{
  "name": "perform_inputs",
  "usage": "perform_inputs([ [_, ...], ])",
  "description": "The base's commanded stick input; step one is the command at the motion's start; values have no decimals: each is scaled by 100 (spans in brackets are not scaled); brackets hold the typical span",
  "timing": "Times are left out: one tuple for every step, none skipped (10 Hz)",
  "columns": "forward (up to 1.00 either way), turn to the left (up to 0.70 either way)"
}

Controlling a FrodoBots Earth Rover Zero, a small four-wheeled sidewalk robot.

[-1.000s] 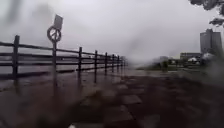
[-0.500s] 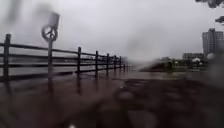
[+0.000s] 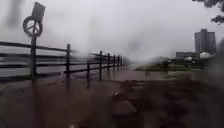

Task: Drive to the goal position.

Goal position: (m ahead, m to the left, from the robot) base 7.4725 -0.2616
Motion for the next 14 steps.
perform_inputs([
  [100,-40],
  [100,-40],
  [100,-2],
  [100,0],
  [100,0],
  [100,0],
  [100,0],
  [100,0],
  [100,0],
  [100,0],
  [100,0],
  [100,0],
  [100,0],
  [100,0],
])
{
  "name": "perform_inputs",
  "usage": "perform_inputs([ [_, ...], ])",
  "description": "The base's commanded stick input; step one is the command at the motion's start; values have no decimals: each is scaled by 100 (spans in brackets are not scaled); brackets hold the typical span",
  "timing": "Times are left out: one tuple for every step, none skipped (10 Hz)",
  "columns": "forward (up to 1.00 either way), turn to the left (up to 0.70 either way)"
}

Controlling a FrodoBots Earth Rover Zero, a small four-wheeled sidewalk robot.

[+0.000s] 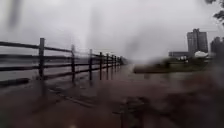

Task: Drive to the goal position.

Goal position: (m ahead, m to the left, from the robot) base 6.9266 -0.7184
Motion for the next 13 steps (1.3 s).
perform_inputs([
  [100,0],
  [100,0],
  [100,0],
  [100,0],
  [100,0],
  [100,0],
  [100,0],
  [100,0],
  [100,0],
  [100,0],
  [100,0],
  [100,0],
  [100,0],
])
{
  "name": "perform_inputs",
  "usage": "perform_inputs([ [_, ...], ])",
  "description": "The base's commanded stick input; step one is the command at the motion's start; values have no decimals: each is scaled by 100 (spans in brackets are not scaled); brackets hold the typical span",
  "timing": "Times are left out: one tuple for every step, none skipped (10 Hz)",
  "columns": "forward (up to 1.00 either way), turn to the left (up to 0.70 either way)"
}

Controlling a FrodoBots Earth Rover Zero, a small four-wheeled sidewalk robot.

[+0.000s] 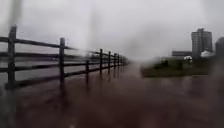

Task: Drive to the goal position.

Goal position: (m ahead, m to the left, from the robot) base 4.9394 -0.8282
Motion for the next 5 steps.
perform_inputs([
  [100,-1],
  [100,-15],
  [100,-31],
  [100,-37],
  [100,-32],
])
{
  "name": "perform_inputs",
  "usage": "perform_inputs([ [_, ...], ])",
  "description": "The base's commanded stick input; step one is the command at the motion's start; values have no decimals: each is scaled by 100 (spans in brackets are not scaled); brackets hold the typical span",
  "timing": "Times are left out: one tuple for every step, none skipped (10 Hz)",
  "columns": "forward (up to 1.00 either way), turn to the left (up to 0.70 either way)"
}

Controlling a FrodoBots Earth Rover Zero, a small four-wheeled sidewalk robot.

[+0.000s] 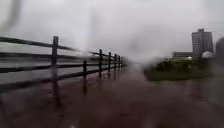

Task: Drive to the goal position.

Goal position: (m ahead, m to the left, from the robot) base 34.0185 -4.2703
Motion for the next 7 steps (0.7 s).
perform_inputs([
  [100,-28],
  [100,-33],
  [100,-30],
  [100,-32],
  [100,-35],
  [100,-35],
  [100,-14],
])
